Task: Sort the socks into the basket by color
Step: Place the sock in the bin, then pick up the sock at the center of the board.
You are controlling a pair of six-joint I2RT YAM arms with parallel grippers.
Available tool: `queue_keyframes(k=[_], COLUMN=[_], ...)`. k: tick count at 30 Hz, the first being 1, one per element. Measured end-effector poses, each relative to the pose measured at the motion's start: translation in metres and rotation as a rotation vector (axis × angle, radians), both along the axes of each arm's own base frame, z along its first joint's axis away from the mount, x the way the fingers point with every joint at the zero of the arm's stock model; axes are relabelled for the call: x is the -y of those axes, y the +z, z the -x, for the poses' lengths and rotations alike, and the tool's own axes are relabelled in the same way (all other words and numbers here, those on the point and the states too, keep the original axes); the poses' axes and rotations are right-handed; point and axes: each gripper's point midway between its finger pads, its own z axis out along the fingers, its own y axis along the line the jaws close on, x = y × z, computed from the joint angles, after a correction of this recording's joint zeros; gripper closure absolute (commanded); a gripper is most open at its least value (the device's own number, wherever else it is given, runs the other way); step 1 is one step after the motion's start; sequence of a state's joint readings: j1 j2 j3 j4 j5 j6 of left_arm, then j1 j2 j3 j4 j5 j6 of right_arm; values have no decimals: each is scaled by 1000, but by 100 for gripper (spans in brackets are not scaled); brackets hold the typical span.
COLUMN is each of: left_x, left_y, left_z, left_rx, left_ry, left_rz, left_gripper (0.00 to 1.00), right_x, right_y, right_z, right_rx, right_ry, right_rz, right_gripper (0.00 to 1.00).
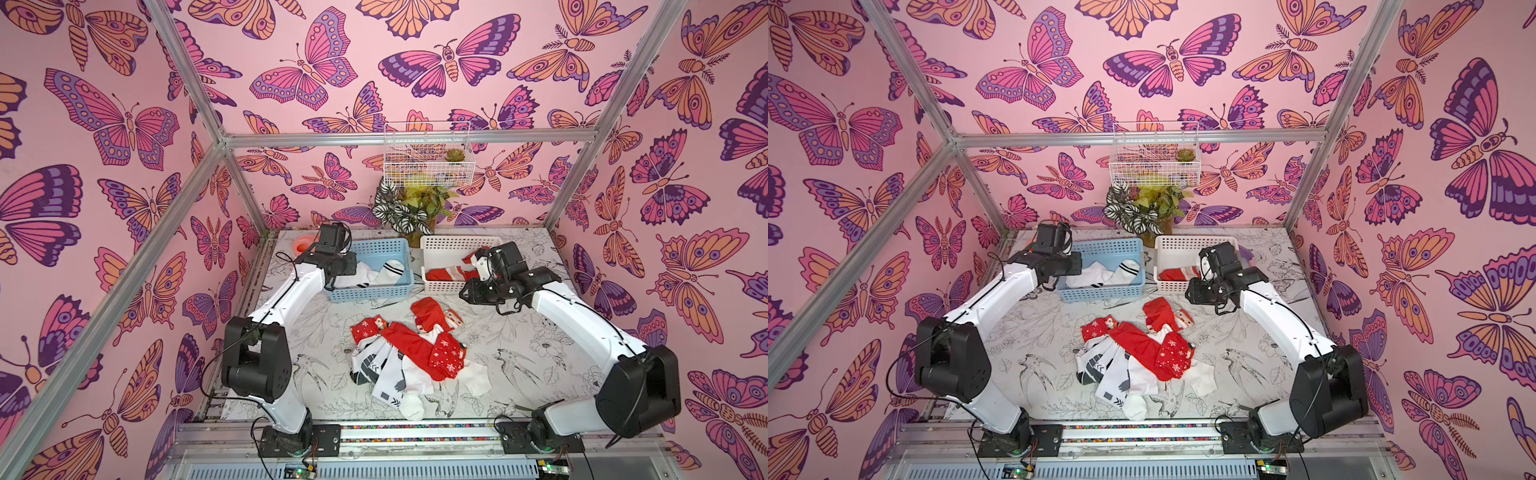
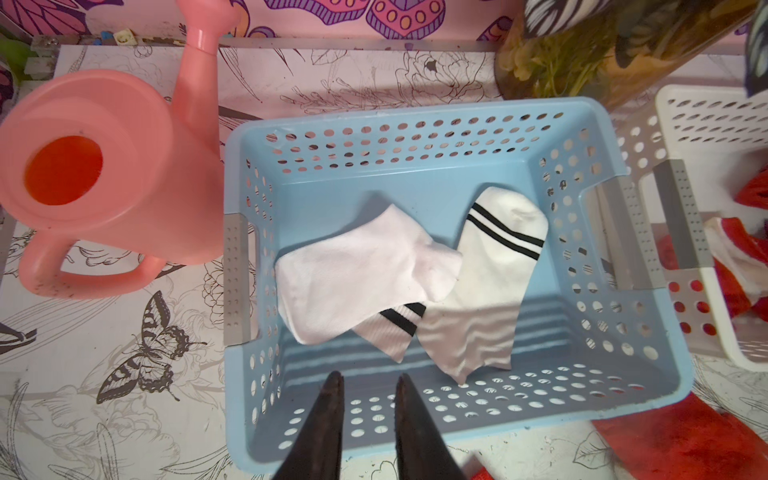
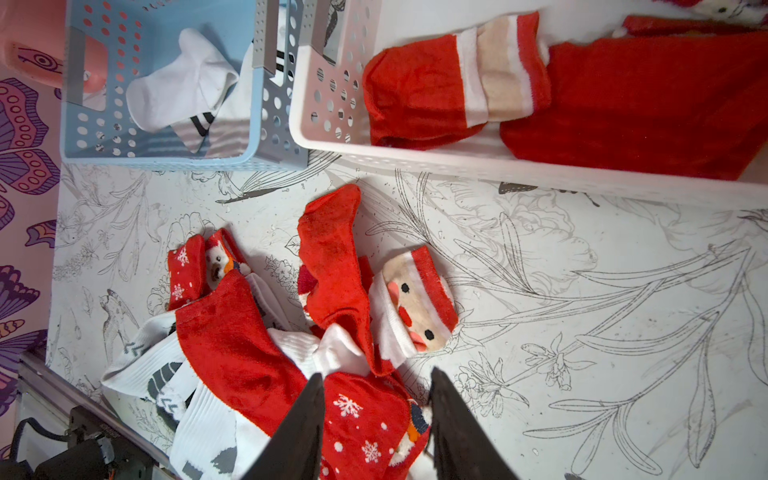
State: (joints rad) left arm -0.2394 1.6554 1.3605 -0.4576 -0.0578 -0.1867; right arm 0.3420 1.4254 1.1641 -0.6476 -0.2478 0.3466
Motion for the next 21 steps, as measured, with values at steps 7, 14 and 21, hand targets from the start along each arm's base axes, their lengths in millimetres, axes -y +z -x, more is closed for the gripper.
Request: queue_keyframes(k=[7,14,21], left_x=[6,17,35], left_y=[18,38,54], left_z=[17,36,53], left_rx=[-4,8,39], left_ry=[-24,-67,-120], left_rz=[50,66,76], left_gripper=[75,75,75], right_x=[-6,-18,-35], right_y=[4,-19,-43], right_z=[26,75,126], right_rx=[4,-73,-132], right_ry=[34,74,129], right_rz=[11,56,88], right_gripper=[56,56,58])
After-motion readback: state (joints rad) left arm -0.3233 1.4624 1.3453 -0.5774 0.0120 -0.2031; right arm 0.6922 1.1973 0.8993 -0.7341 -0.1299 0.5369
